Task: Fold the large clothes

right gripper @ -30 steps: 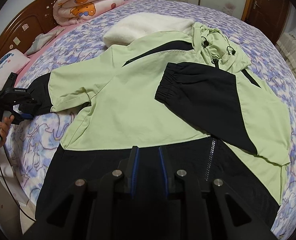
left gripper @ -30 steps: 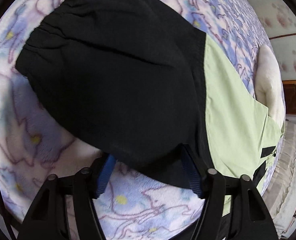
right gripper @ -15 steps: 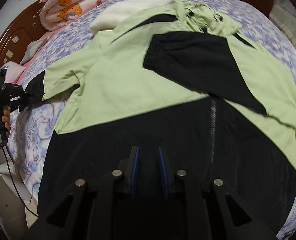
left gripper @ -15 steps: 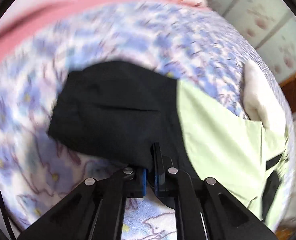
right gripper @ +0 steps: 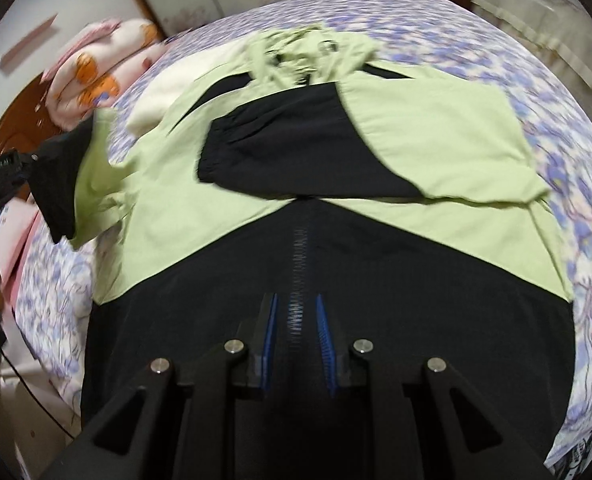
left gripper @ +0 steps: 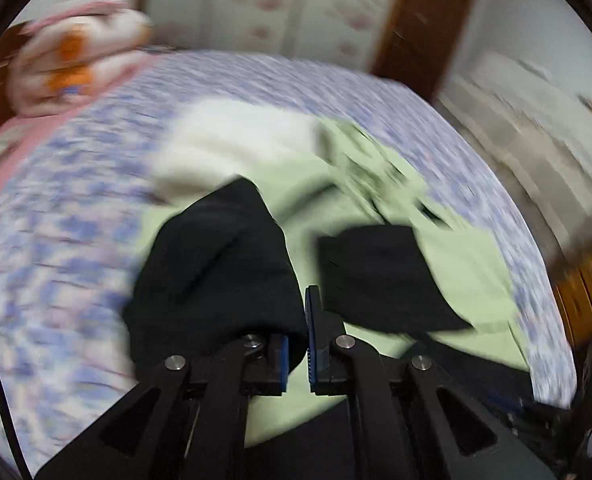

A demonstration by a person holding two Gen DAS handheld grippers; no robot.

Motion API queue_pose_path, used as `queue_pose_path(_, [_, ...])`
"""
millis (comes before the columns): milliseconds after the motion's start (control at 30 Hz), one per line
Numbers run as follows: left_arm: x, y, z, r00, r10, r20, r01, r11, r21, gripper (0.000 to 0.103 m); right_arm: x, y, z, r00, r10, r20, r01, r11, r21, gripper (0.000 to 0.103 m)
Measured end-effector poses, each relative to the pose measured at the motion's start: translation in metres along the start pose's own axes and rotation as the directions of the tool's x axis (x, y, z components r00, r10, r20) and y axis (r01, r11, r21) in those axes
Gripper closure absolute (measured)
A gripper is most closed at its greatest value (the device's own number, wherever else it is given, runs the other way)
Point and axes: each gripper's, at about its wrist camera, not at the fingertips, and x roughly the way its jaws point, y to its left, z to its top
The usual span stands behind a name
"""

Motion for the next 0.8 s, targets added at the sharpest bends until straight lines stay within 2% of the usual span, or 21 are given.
queue_pose_path(67, [0.034,-0.033,-0.021,0.995,-0.029,-0.092,0.033,0.998,0.044,0.092,0.0,-0.015,-0.001,1.0,-0.011,0.004,0.011,0.999,0.034,0.083])
queue_pose_path(133, [0.06,-0.055,-0.041,0.984,-0.045,-0.172,0.057,0.996,0.065,0.074,0.0,-0.028,-0.001,1.0,-0.015,0.003,0.015,0.998,0.06,0.083])
queue_pose_path(167, [0.072,-0.06,-0.052,0.978,-0.05,-0.201,0.065,0.996,0.067,0.071,0.001,-0.032,-0.002,1.0,-0.015,0.003,0.015,0.998,0.068,0.083])
queue_pose_path(233, [0.086,-0.064,-0.071,0.97,-0.044,-0.238,0.059,0.997,0.055,0.053,0.003,-0.042,-0.004,1.0,-0.013,-0.001,0.013,0.996,0.084,0.083])
queue_pose_path(300, [0.089,-0.06,-0.086,0.964,-0.041,-0.262,0.053,0.998,0.04,0.046,0.006,-0.046,-0.004,1.0,-0.002,-0.003,0.003,0.996,0.092,0.083])
queue_pose_path(500, [0.075,-0.048,-0.106,0.966,-0.095,-0.24,0.098,0.995,-0.001,0.035,0.009,-0.043,-0.004,0.999,0.037,-0.001,-0.037,0.996,0.083,0.083])
queue_pose_path(667, [0.051,-0.042,-0.115,0.979,-0.088,-0.183,0.09,0.996,0.003,0.035,0.008,-0.025,-0.001,0.998,0.061,0.005,-0.061,0.998,0.035,0.083])
queue_pose_path(800, [0.042,-0.048,-0.122,0.98,-0.103,-0.167,0.11,0.994,0.03,0.031,0.007,-0.01,0.003,0.997,0.072,0.005,-0.072,0.997,-0.003,0.083])
